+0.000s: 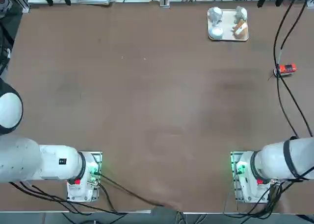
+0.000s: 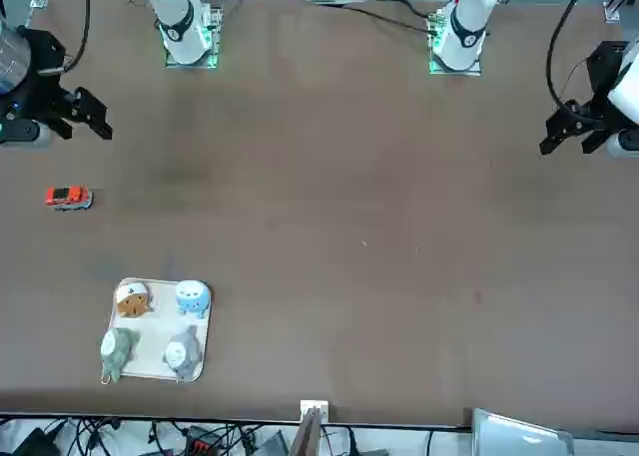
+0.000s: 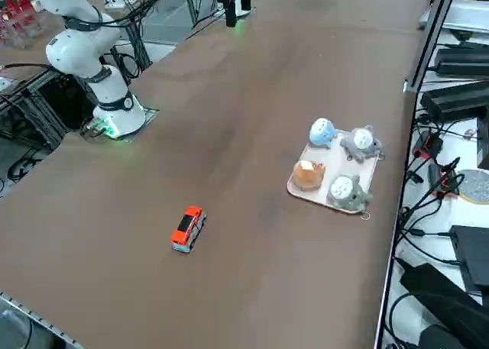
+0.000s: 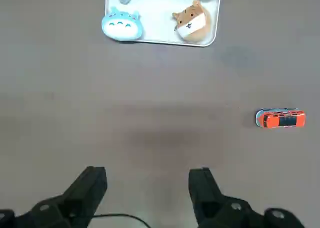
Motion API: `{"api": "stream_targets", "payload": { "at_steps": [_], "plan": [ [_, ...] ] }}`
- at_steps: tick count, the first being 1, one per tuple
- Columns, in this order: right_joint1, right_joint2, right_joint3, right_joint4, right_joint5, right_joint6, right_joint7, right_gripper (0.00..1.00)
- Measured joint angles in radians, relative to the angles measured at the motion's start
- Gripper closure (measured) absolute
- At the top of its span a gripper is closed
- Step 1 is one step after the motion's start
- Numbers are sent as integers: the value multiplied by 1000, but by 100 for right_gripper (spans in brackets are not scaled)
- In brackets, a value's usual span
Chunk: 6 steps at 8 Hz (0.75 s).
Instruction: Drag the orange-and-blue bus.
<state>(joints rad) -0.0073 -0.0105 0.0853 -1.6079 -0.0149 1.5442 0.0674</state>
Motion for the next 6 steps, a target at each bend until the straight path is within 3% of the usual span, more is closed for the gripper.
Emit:
{"api": "stream_targets", "payload": {
  "at_steps": [6],
  "plan": [
    [-1,0,-3,0,0,0,0,0]
  ]
}}
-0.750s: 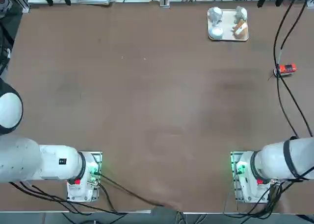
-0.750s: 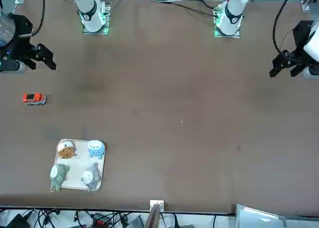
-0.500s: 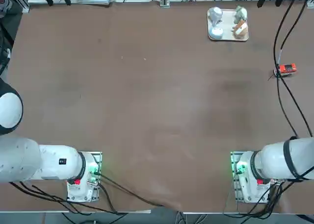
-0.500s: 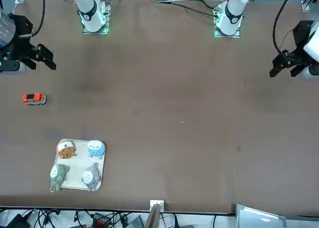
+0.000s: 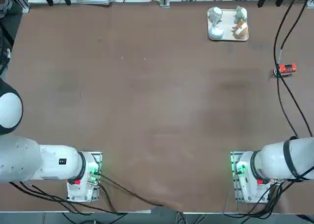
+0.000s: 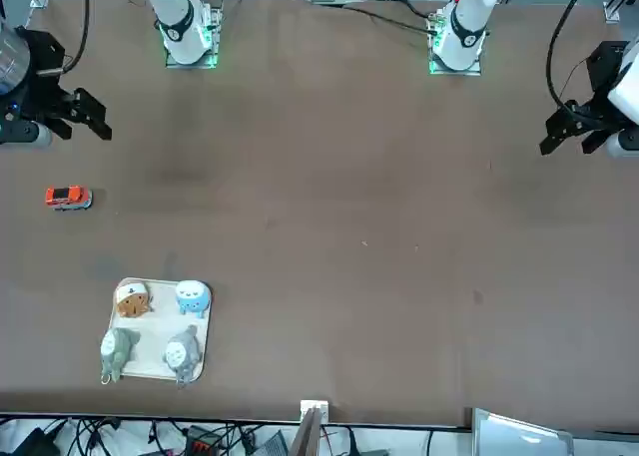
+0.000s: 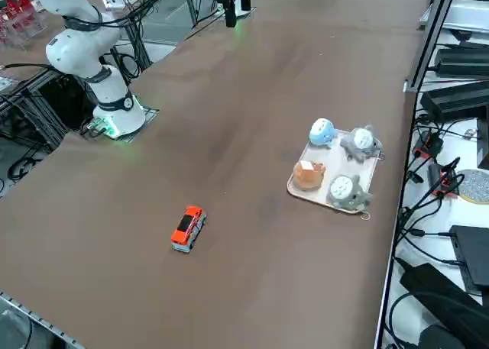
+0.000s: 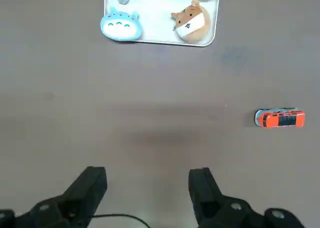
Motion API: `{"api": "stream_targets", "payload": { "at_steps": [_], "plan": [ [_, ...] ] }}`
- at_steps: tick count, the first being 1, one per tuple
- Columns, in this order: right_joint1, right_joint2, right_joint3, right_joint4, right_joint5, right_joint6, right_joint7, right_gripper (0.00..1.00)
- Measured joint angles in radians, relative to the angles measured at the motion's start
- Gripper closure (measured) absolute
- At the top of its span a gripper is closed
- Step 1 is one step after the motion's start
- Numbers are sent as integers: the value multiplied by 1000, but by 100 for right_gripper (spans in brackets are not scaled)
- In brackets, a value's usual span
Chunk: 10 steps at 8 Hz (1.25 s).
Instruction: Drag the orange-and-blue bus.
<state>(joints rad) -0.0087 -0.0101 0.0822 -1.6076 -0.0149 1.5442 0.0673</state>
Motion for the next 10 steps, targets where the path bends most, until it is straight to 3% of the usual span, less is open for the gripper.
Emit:
{"api": "stream_targets", "payload": {
  "at_steps": [6,10],
  "plan": [
    [0,1,-1,0,0,-24,0,0],
    [-11,2,-8,1,-36,-206,10,0]
  ]
}}
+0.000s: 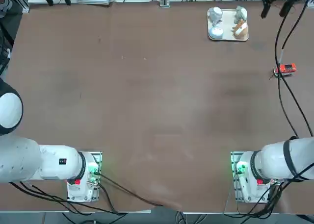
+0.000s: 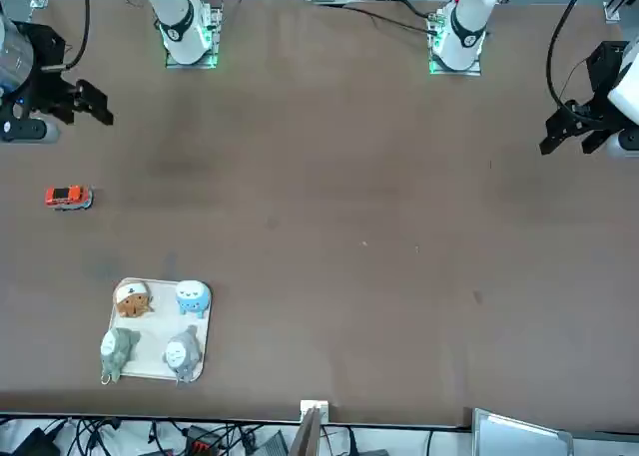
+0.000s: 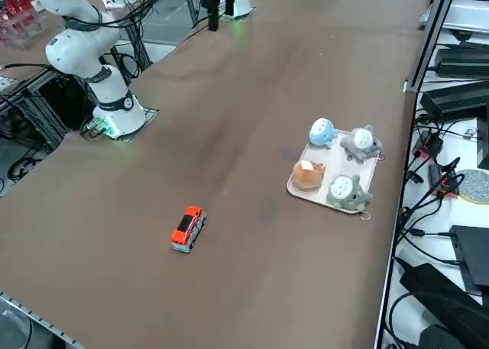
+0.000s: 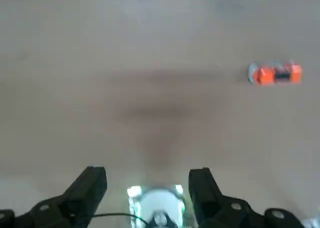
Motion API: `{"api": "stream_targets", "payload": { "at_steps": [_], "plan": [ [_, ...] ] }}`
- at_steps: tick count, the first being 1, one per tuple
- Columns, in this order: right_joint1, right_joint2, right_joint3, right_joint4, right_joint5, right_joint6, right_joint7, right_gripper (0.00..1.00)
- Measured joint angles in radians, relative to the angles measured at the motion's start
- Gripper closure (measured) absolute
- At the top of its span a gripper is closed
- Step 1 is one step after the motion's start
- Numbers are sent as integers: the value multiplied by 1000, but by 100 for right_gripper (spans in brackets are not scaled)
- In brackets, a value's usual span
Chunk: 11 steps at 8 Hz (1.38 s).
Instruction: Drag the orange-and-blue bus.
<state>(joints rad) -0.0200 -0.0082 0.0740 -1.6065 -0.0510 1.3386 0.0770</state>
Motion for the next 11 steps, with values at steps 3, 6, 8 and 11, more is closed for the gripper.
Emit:
{"api": "stream_targets", "payload": {
  "at_steps": [3,6,8,11],
  "plan": [
    [-128,14,-10,-2,-37,-91,77,0],
    [-246,110,-14,-10,-107,-28,294,0],
    [-346,199,-16,-27,-124,101,452,0],
    [-540,321,-19,-76,-116,393,588,0]
  ]
}}
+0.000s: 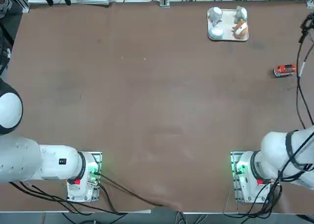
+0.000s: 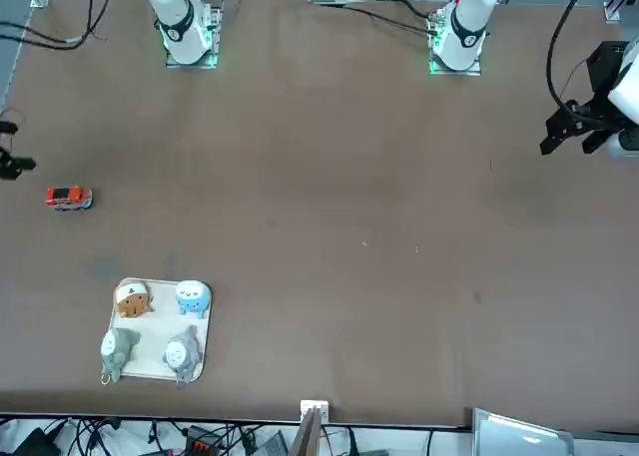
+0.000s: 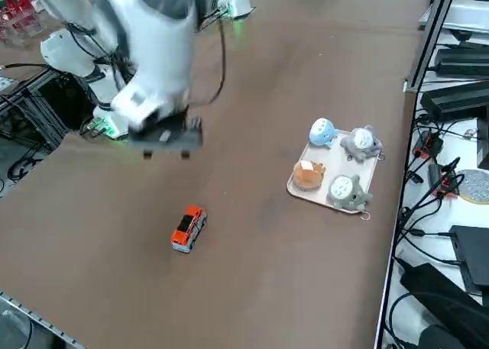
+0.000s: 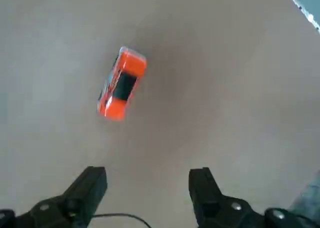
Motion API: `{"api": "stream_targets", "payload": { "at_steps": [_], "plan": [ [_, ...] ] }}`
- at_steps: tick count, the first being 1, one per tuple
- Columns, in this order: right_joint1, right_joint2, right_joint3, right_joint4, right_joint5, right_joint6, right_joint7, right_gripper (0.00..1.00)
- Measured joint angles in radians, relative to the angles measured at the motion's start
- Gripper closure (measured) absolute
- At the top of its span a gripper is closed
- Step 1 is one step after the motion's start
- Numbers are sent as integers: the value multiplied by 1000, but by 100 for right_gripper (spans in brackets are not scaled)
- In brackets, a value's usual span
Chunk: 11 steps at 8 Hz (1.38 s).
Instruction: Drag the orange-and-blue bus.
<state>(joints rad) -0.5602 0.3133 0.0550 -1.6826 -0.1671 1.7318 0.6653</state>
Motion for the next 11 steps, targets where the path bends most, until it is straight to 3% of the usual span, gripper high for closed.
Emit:
{"api": "stream_targets", "payload": {
  "at_steps": [2,5,7,11],
  "plan": [
    [-55,45,0,-105,25,226,95,0],
    [-75,66,2,-299,46,520,185,0],
    [-91,69,3,-355,80,615,187,0],
    [-93,102,11,-365,106,716,190,0]
  ]
}}
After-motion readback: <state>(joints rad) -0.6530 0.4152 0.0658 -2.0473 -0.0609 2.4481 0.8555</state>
